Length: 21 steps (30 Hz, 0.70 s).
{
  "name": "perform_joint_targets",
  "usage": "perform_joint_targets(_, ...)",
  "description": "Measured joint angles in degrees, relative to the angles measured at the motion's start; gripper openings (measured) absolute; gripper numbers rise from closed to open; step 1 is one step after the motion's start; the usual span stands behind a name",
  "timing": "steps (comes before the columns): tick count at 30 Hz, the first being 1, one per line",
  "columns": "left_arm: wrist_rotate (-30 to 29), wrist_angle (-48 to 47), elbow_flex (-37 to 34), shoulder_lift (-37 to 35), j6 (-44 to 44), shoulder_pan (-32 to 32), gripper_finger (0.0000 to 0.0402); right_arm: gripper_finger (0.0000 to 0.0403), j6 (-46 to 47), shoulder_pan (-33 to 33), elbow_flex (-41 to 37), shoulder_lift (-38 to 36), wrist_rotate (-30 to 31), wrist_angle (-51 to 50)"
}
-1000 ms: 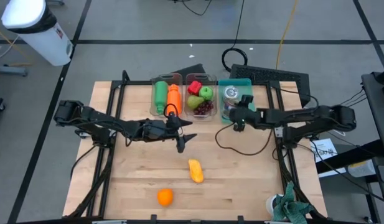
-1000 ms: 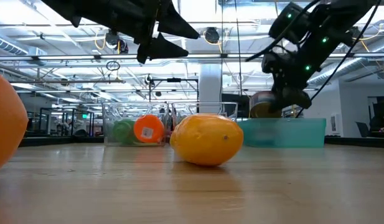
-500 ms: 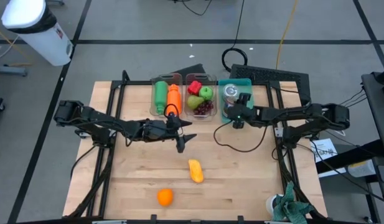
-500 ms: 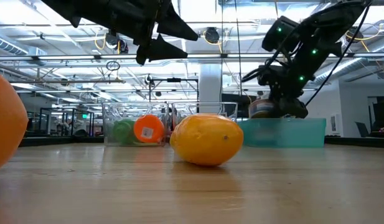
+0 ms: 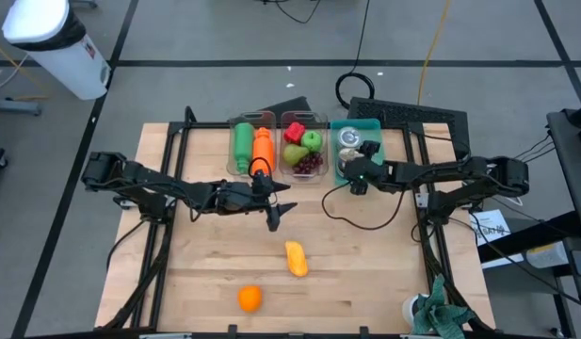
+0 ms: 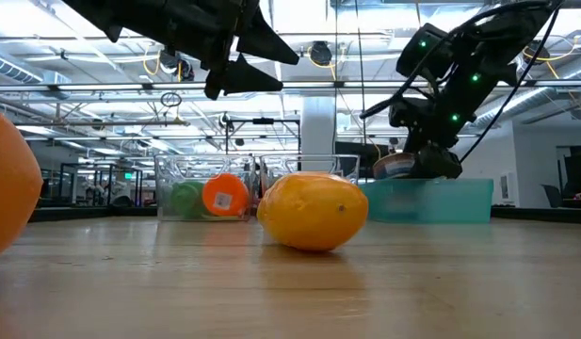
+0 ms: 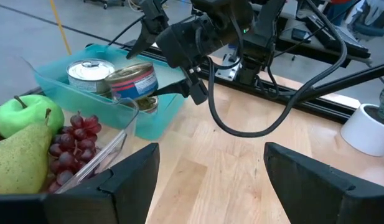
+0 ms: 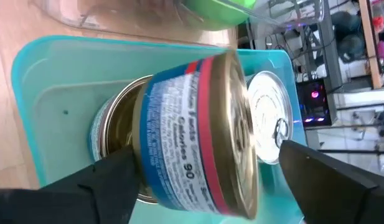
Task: Pick & Place Food Item
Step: Put the blue tuna can into the green bin
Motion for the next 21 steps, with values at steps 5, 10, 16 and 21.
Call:
perform_joint_targets(5,-0.02,-0.33,0.00,0.00,0.00,0.00,0.0298,0.0359,4.88,1.06,-0.04,-0.78,0.03,-1.79)
perform_joint_targets(10,-0.02,-0.35,0.00,0.00,0.01,0.00,0.0298,0.0351,5.57,1.94,-0.07,-1.65,0.00,-2.56)
perform_joint_targets(16,-0.02,-0.37,0.00,0.00,0.00,0.00,0.0298,0.0349,7.52,1.97,-0.07,-1.92,-0.04,-4.31)
perform_joint_targets(21,-0.02,-0.39,0.00,0.00,0.02,0.00,0.0298,0.0351,9.74,1.97,-0.07,-1.92,0.04,-5.45)
